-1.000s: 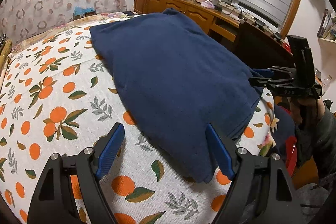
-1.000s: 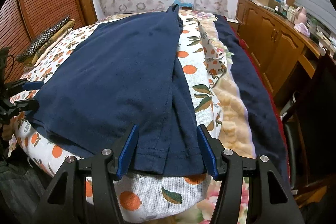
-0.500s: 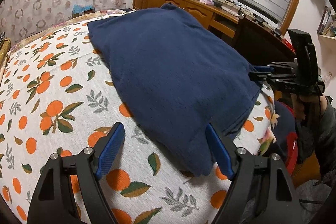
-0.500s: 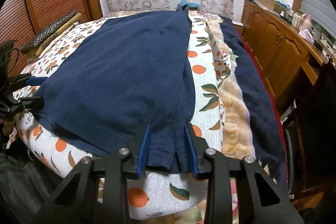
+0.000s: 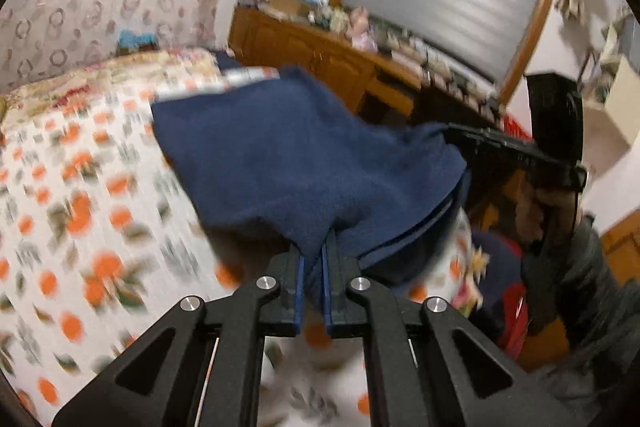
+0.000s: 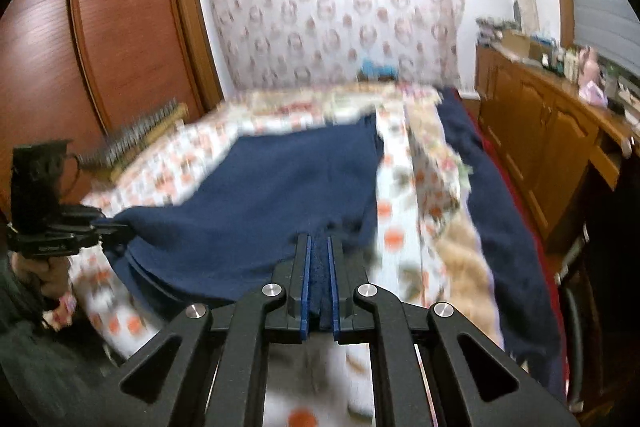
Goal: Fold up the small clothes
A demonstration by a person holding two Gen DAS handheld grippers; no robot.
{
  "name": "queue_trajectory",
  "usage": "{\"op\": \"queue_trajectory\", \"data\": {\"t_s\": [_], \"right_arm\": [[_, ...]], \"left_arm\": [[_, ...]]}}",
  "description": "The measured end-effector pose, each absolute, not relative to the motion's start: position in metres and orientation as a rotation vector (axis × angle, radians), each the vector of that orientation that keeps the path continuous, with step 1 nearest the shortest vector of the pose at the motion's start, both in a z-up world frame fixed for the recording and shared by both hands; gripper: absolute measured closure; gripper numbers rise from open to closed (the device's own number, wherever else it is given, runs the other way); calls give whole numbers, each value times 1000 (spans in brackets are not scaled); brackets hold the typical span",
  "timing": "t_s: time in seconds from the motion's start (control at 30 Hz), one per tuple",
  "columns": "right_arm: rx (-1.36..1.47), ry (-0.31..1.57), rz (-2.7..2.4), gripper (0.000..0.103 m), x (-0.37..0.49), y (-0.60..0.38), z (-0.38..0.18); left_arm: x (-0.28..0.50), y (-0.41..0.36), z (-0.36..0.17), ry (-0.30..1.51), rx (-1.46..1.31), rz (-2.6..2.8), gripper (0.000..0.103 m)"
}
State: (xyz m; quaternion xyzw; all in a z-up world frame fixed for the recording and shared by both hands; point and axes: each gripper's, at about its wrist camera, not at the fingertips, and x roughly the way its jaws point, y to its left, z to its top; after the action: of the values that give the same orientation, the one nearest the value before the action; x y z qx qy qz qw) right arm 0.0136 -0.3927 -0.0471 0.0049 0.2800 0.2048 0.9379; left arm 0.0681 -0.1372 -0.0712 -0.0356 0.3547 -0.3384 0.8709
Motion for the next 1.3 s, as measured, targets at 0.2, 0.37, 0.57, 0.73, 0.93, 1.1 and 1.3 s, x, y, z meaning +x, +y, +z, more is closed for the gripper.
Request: {"op": "queue_trajectory", "data": {"t_s": [0.2,0.37,0.57,0.73,0.93,1.1,1.3], "right_arm": [[-34,481,422,96,71,-378,-7],[-78,500,414,96,143,-355,-3],[-103,614,359,96,231,-331,-26],[-108,660,307,96,262,-329,-38],[-40,629,297,61,253,-337,-29],[-52,667,394,46,244,-327,-43],[-42,767,430,46,273,-315,-68]], "left_arm": [[127,-128,-44,699,-87,-645,96],[187,-127,-45,721,-84,-571,96],[240,-122,-60,788,-83,-491,94],[238,-104,-55,724,-85,-465,53],[239,-100,-50,708,-60,-473,37],[238,-112,-72,781,-17,-541,35],[254,-123,-101,868,26,-538,35]]}}
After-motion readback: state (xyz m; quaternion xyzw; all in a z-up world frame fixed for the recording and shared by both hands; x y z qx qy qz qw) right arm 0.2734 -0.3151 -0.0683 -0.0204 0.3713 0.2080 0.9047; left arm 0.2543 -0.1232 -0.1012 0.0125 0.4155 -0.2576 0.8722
